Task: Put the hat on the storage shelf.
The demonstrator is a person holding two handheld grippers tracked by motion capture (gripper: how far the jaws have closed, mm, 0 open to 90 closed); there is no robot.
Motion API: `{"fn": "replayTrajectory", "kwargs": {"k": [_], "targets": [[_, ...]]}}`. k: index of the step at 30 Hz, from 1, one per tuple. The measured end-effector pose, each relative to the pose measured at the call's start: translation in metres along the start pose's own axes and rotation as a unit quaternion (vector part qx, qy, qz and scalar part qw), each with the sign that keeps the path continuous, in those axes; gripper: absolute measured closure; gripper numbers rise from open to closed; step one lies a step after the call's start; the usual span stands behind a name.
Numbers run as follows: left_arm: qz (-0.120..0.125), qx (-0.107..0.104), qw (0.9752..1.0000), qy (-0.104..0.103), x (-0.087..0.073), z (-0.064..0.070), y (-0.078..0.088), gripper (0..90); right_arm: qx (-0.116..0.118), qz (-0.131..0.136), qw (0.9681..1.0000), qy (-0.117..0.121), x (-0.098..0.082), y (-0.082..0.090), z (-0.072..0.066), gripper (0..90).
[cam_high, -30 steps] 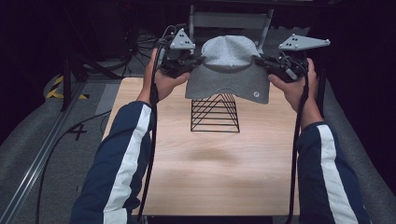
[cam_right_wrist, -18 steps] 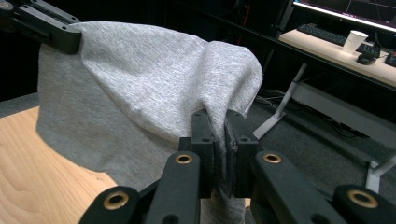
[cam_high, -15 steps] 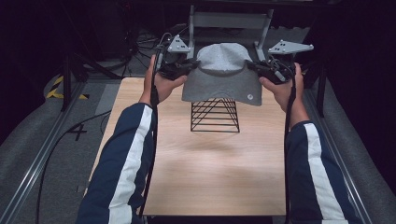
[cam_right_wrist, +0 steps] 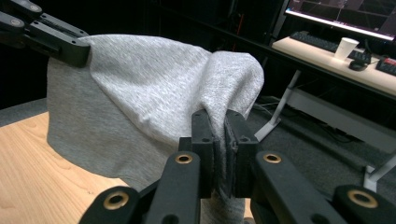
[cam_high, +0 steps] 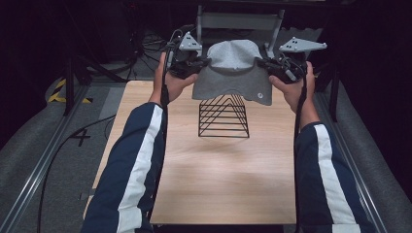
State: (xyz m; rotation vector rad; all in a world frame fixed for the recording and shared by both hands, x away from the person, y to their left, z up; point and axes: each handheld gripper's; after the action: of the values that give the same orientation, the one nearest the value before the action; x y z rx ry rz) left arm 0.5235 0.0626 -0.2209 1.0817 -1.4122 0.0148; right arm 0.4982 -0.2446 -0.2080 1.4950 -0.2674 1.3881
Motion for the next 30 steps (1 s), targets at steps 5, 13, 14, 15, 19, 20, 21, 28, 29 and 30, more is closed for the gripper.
{"fn": "replayTrajectory", "kwargs": {"k": [5,13,14,15,19,20,21,28,29,30], "targets": [[-0.001,-0.016,0.9999,0.003,-0.007,0.001,-0.005,85.4,0.009,-0.006,0.9999,0.003,-0.008,-0.005,0.001,84.1],[0.015,-0.028,0.9995,-0.005,-0.013,0.007,0.010,85.4,0.024,-0.002,0.9996,0.012,-0.018,0.006,-0.004,84.1],[0.016,-0.030,0.9994,-0.010,-0.014,0.009,0.013,85.4,0.026,-0.001,0.9996,0.015,-0.018,0.008,-0.005,84.1],[0.017,-0.029,0.9993,-0.015,-0.014,0.010,0.014,85.4,0.027,0.001,0.9995,0.019,-0.019,0.011,-0.006,84.1],[0.022,-0.037,0.9988,-0.023,-0.019,0.016,0.018,85.4,0.027,0.004,0.9993,0.025,-0.021,0.016,-0.008,84.1],[0.025,-0.039,0.9986,-0.023,-0.020,0.018,0.019,85.4,0.028,0.003,0.9993,0.024,-0.022,0.017,-0.009,84.1],[0.027,-0.042,0.9985,-0.022,-0.021,0.019,0.019,85.4,0.028,0.005,0.9993,0.025,-0.023,0.018,-0.009,84.1],[0.014,-0.042,0.9986,-0.030,-0.033,0.021,0.013,85.4,0.035,0.001,0.9988,0.034,-0.029,0.016,-0.015,84.1],[0.012,-0.045,0.9985,-0.027,-0.037,0.021,0.011,85.4,0.039,-0.001,0.9986,0.037,-0.031,0.014,-0.017,84.1],[0.008,-0.043,0.9986,-0.028,-0.039,0.020,0.009,85.4,0.040,-0.004,0.9984,0.039,-0.034,0.012,-0.018,84.1]]}}
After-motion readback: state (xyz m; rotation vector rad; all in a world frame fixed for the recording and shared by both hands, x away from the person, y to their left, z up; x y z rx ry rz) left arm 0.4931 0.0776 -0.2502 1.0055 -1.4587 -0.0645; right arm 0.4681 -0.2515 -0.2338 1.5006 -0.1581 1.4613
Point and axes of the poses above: each handheld gripper's, and its own axes: y roughly backward along the jaws, x roughly out of its top, z roughly to its right, and after that the axes turned 12 degrees about -z, right-handed
